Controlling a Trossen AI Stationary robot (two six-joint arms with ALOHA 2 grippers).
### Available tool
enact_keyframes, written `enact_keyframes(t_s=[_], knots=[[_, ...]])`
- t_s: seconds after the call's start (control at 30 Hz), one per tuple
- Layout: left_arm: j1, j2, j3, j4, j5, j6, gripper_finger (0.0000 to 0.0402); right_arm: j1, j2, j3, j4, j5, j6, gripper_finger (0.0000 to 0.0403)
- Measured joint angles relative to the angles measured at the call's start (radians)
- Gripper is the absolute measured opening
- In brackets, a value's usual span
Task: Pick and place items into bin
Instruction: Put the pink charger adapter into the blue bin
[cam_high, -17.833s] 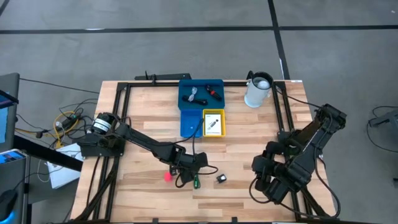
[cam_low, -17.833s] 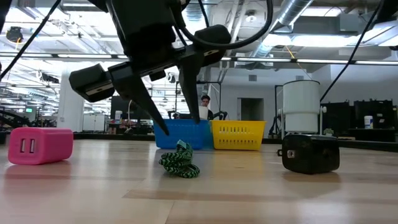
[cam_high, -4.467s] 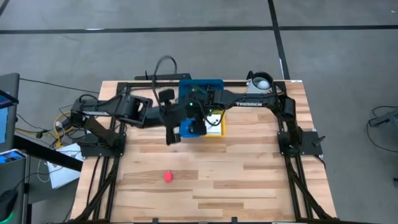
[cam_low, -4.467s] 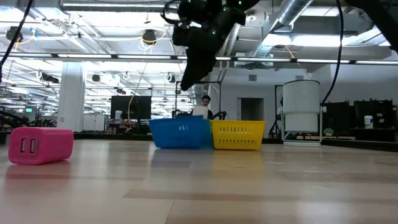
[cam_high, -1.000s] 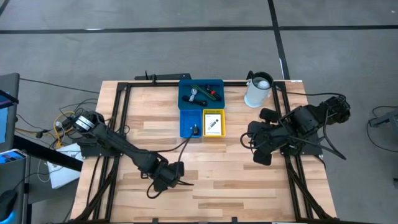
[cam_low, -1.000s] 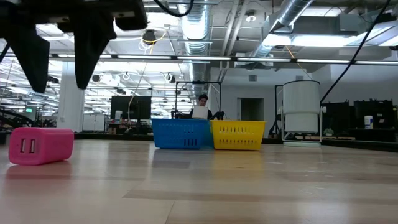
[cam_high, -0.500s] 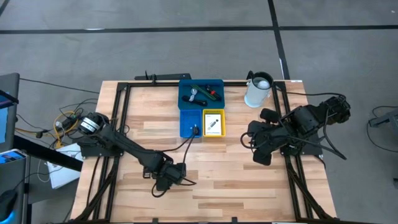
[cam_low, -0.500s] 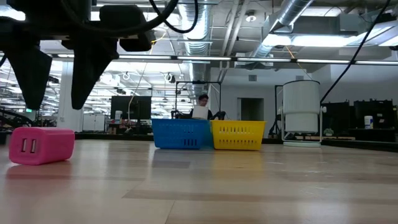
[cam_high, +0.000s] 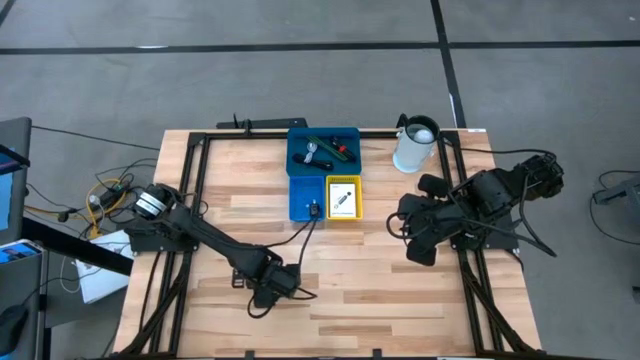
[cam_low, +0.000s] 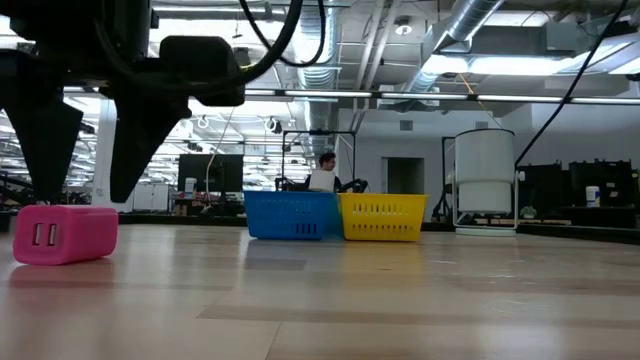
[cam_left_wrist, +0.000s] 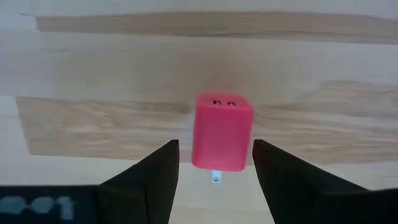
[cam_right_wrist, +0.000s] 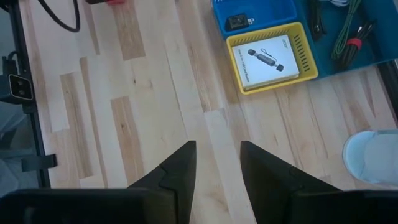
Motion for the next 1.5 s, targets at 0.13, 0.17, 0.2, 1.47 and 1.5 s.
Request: enact_keyframes(t_s=[0.13, 0.17, 0.2, 1.47, 1.5], knots=[[0.001, 0.009, 0.0, -0.003, 0.009, 0.001, 0.0195, 0.0, 0.0, 0.0, 0.0, 0.001, 0.0, 0.0118], [0.001, 0.01, 0.0, -0.005, 0.011, 0.002, 0.0195, 0.0, 0.0, 0.0, 0.0, 0.001, 0.0, 0.0118], [0.001, 0.01, 0.0, -0.006, 0.011, 0.002, 0.0195, 0.0, 0.0, 0.0, 0.0, 0.002, 0.0, 0.0118], [0.026, 0.008, -0.064, 0.088, 0.064, 0.078, 0.0159, -0.01, 0.0, 0.0, 0.008, 0.01, -0.002, 0.0118], [0.026, 0.008, -0.064, 0.089, 0.064, 0.078, 0.0157, -0.01, 0.0, 0.0, 0.008, 0.011, -0.002, 0.0118]])
